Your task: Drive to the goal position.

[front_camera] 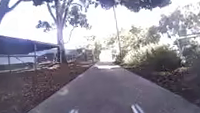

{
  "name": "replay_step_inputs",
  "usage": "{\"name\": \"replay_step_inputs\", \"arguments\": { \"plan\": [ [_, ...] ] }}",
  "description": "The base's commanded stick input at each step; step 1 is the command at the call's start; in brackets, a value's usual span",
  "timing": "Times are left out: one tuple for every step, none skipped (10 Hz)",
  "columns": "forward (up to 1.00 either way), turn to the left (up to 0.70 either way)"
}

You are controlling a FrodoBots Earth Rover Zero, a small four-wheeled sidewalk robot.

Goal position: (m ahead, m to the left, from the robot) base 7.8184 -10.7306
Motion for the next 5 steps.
{"name": "replay_step_inputs", "arguments": {
  "plan": [
    [1.00, 0.00],
    [1.00, -0.05],
    [1.00, -0.30],
    [1.00, 0.00],
    [1.00, 0.00]
  ]
}}
